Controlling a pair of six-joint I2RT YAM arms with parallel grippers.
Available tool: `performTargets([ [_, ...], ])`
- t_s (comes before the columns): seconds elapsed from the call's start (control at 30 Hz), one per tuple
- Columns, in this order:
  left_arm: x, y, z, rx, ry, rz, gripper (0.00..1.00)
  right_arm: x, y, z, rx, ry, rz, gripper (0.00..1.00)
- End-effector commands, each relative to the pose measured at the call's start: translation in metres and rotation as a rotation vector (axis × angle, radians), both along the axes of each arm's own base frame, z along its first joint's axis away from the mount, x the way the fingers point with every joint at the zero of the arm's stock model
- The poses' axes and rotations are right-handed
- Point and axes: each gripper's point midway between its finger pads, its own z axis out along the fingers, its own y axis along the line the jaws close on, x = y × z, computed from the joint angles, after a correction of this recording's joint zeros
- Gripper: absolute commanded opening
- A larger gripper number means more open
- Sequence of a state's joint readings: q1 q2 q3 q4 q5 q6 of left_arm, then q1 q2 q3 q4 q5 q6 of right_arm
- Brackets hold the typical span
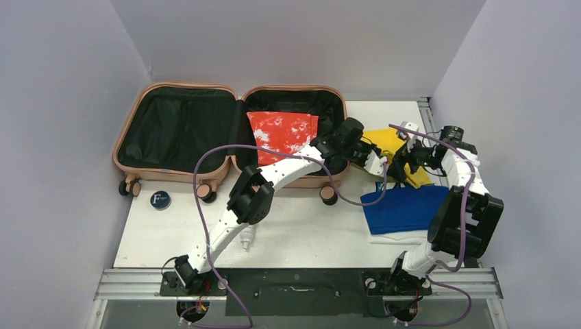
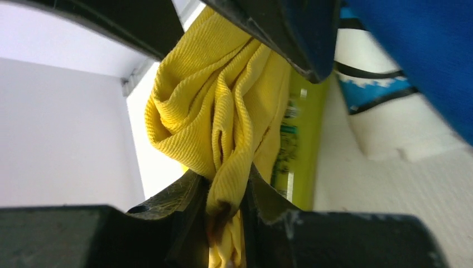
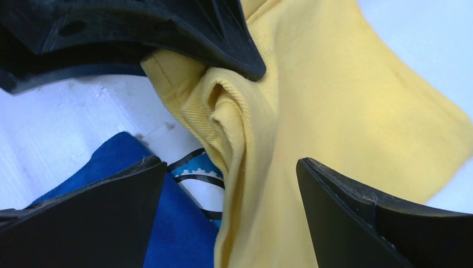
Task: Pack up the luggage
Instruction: Pick up the clothes at the center of the board.
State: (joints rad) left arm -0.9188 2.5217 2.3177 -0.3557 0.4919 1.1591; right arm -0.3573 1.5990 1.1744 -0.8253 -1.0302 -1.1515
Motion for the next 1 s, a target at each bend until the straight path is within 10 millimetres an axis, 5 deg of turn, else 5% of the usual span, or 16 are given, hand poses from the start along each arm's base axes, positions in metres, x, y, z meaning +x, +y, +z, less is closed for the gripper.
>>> performTargets([
  [0.0,0.042,-0.022,0.091,-0.306,-0.208,0.142,0.0,0.03,-0.028,0.047,0.026,-0.165,-0.206,0.9],
  [0.2,0.067,-0.016,0.154,-0.471,-0.462,0.142,0.0,0.038,-0.077,0.082,0.061,-0.217,-0.467,0.9],
  [0.37,0.076,0.007,0.184,-0.473,-0.557,0.113,0.0,0.033,-0.1,0.094,0.084,-0.21,-0.573,0.9],
  [0.57,0.105,0.041,0.218,-0.448,-0.68,0.196,0.0,0.031,-0.11,0.097,0.095,-0.199,-0.632,0.9],
  [0.77,0.132,0.072,0.305,-0.619,-0.987,0.374,0.0,0.032,-0.111,0.092,0.122,-0.172,-0.659,0.9],
  [0.97,0.133,0.123,0.36,-0.691,-1.102,0.464,0.0,0.029,-0.108,0.092,0.128,-0.173,-0.656,0.9],
])
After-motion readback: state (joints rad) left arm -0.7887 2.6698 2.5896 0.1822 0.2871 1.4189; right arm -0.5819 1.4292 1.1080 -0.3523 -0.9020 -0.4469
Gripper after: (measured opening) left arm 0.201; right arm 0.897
